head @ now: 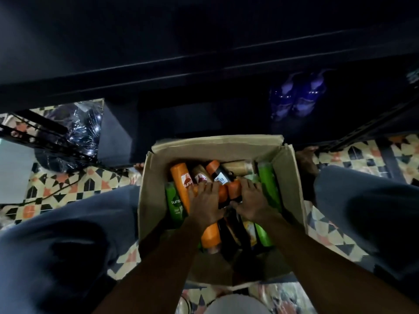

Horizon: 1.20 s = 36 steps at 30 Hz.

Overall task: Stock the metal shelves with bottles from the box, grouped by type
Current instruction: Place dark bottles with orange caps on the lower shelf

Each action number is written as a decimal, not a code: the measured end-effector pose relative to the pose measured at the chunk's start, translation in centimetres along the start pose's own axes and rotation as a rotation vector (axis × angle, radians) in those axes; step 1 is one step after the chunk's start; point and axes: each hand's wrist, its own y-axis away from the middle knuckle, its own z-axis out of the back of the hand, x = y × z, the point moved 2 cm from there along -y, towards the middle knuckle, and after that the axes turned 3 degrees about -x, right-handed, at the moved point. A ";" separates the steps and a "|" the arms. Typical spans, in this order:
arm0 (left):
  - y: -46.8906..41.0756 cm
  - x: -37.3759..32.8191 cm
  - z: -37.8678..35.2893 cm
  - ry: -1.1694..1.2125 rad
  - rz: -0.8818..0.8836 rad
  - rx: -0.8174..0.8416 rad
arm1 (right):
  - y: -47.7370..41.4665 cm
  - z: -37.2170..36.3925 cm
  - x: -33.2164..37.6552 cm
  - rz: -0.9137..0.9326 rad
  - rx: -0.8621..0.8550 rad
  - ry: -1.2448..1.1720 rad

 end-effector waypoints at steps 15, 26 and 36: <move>4.0 -0.6 1.7 0.120 -0.162 -0.120 | 5.2 -0.9 -1.6 -0.146 -0.025 -0.485; 9.9 -2.2 12.7 0.743 -0.052 -0.309 | 11.7 12.1 3.1 0.150 -0.366 -0.711; 13.6 -10.4 38.4 1.284 -0.455 -0.913 | 17.5 35.4 15.4 0.583 -0.989 -0.798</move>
